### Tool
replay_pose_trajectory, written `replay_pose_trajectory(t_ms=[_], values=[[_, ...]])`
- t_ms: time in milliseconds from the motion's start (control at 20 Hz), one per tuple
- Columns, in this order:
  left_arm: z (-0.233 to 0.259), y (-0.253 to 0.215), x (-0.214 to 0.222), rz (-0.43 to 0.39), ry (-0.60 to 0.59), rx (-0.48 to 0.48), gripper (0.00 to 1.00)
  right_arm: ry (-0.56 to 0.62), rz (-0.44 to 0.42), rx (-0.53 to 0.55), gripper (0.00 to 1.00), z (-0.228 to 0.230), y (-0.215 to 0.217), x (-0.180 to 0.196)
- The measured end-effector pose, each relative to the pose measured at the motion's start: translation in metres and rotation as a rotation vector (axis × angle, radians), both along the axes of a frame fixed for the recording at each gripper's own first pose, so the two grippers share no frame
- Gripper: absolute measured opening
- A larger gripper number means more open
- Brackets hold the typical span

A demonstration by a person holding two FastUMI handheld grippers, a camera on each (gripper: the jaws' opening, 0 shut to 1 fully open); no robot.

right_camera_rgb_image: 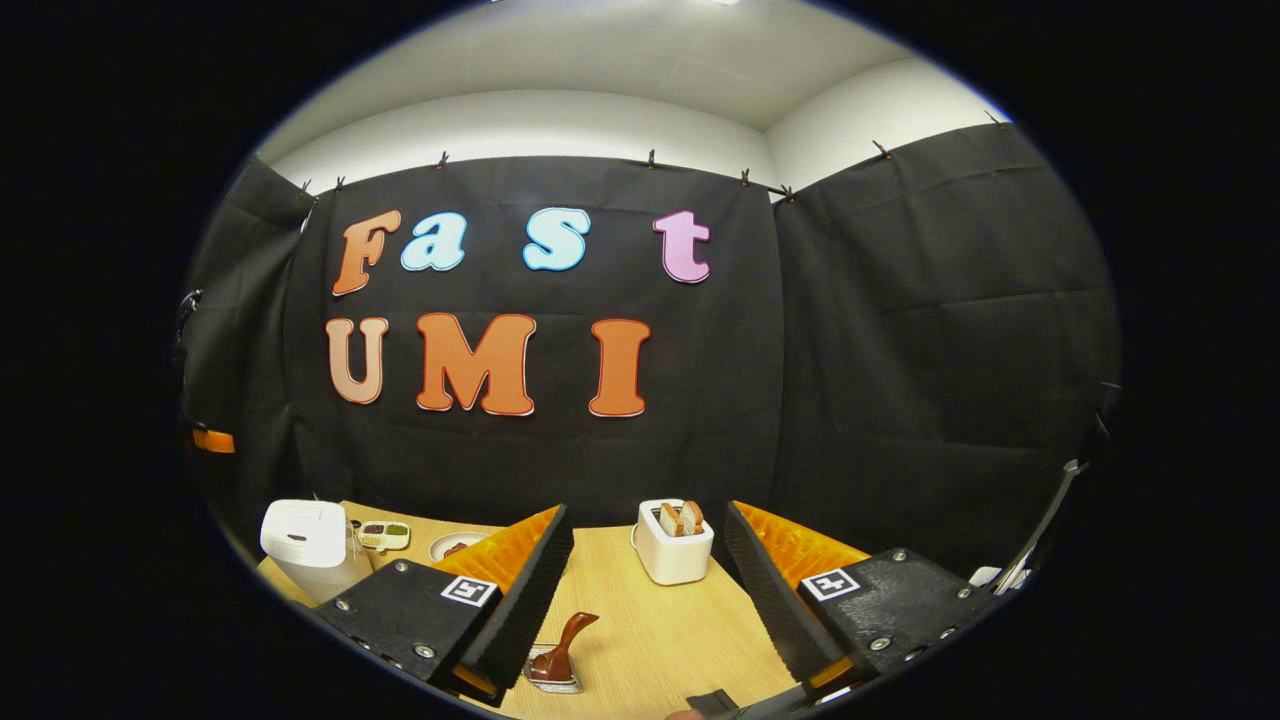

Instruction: Close the left gripper, press the button to open the rice cooker; take a wooden spoon from the chopstick holder with the right hand, scoop a spoonful of rice and pour it into the rice cooker, then put the wooden spoon back into the chopstick holder.

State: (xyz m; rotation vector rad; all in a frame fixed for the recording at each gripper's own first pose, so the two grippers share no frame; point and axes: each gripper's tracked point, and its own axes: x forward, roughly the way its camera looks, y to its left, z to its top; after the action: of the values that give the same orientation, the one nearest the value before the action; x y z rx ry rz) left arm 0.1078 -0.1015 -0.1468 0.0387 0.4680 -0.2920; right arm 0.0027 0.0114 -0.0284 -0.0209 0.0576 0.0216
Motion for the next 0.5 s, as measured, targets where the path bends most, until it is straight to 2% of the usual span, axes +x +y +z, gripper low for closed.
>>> replay_pose_trajectory(t_ms=[50,100,500], values=[[-0.011,0.001,0.007,0.004,0.017,0.004,0.04,0.005,-0.005,-0.007,1.0,-0.001,-0.001,0.001],[-0.022,0.002,0.013,0.016,0.032,0.014,0.04,0.01,-0.01,-0.016,0.95,-0.003,-0.002,0.002],[-0.109,0.007,0.04,0.03,0.183,0.048,0.04,0.033,-0.007,-0.029,0.95,-0.012,0.006,0.008]])
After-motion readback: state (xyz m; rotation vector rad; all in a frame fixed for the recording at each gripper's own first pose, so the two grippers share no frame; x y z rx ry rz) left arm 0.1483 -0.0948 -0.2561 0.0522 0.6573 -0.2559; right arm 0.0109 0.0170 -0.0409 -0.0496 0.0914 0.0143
